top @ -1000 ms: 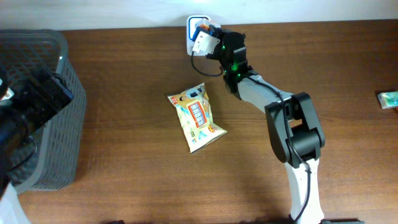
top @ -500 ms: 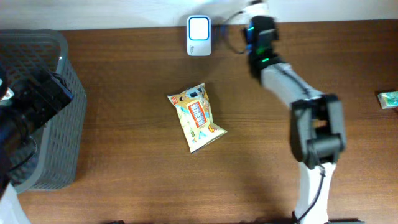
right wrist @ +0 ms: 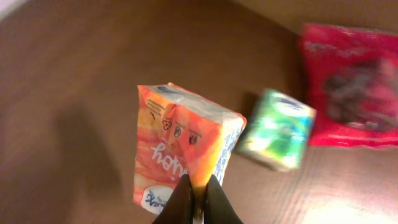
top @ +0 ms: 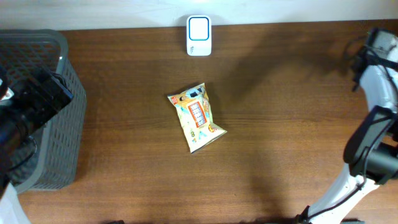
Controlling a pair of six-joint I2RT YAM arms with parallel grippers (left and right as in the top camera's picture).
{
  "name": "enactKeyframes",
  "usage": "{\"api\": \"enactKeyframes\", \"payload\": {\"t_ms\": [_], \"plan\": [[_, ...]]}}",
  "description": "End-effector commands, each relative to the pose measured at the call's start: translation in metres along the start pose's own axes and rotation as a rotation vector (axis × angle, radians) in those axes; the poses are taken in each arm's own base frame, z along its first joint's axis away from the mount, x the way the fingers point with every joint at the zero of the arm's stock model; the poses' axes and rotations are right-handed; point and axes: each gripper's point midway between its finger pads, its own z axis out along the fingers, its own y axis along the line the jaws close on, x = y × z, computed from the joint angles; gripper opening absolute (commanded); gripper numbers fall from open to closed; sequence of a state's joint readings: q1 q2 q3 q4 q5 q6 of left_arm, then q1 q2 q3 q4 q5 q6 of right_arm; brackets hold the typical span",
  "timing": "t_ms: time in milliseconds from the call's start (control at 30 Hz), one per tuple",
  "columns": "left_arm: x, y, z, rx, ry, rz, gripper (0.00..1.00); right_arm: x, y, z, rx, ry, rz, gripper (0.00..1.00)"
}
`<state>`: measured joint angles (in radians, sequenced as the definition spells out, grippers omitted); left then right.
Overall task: Scan the item barcode
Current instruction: 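Carry the orange pack to the right table edge and release it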
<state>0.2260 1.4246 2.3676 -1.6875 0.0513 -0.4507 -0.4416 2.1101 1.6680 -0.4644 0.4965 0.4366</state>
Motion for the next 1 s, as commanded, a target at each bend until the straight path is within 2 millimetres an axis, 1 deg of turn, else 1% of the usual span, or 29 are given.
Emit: {"api": "enactKeyframes", "payload": {"t_ms": [0,100,200,267,333,367,433,500,533,567,633,667,733,833,867,900,933,967], "plan": [[-0.001,0.001,-0.004,-0.002,-0.013,-0.01,0.99,-0.017,-0.04,0.006,0.059,-0.006,0.099,0.04],[-0.001,0.001,-0.004,-0.001,-0.013,-0.01,0.99,-0.021,-0.062,0.014,0.093,0.003,0.125,0.04],[-0.001,0.001,-0.004,-0.002,-0.013,-0.01,0.99,-0.019,-0.084,0.02,0.129,0.026,0.141,0.04],[-0.001,0.001,-0.004,-0.002,-0.013,-0.01,0.99,-0.018,-0.092,0.022,0.144,0.039,0.144,0.04],[-0.001,0.001,-0.004,-0.002,-0.013,-0.01,0.99,-0.016,-0.095,0.022,0.152,0.048,0.143,0.05],[-0.001,0.001,-0.004,-0.002,-0.013,-0.01,0.99,-0.015,-0.097,0.022,0.157,0.05,0.142,0.08],[-0.001,0.001,-0.004,-0.002,-0.013,-0.01,0.99,-0.014,-0.097,0.022,0.159,0.056,0.139,0.22],[-0.001,0.001,-0.004,-0.002,-0.013,-0.01,0.99,-0.01,-0.098,0.021,0.165,0.072,0.13,0.21],[-0.001,0.001,-0.004,-0.002,-0.013,-0.01,0.99,-0.007,-0.099,0.021,0.169,0.082,0.125,0.25],[-0.001,0.001,-0.004,-0.002,-0.013,-0.01,0.99,-0.006,-0.1,0.021,0.172,0.089,0.122,0.37],[-0.001,0.001,-0.004,-0.002,-0.013,-0.01,0.99,-0.004,-0.1,0.02,0.174,0.095,0.119,0.67],[-0.001,0.001,-0.004,-0.002,-0.013,-0.01,0.99,-0.004,-0.101,0.018,0.175,0.098,0.117,0.72],[-0.001,0.001,-0.004,-0.002,-0.013,-0.01,0.99,-0.008,-0.101,0.011,0.17,0.092,0.117,0.73],[-0.001,0.001,-0.004,-0.002,-0.013,-0.01,0.99,-0.023,-0.092,-0.011,0.134,0.05,0.124,0.76],[-0.001,0.001,-0.004,-0.002,-0.013,-0.01,0.99,-0.03,-0.085,-0.021,0.107,0.03,0.125,0.78],[-0.001,0.001,-0.004,-0.002,-0.013,-0.01,0.99,-0.035,-0.072,-0.032,0.055,0.016,0.128,0.81],[-0.001,0.001,-0.004,-0.002,-0.013,-0.01,0.99,-0.039,-0.04,-0.051,-0.084,0.017,0.121,0.87],[-0.001,0.001,-0.004,-0.002,-0.013,-0.01,0.99,-0.038,-0.02,-0.062,-0.172,0.026,0.095,0.86]]}}
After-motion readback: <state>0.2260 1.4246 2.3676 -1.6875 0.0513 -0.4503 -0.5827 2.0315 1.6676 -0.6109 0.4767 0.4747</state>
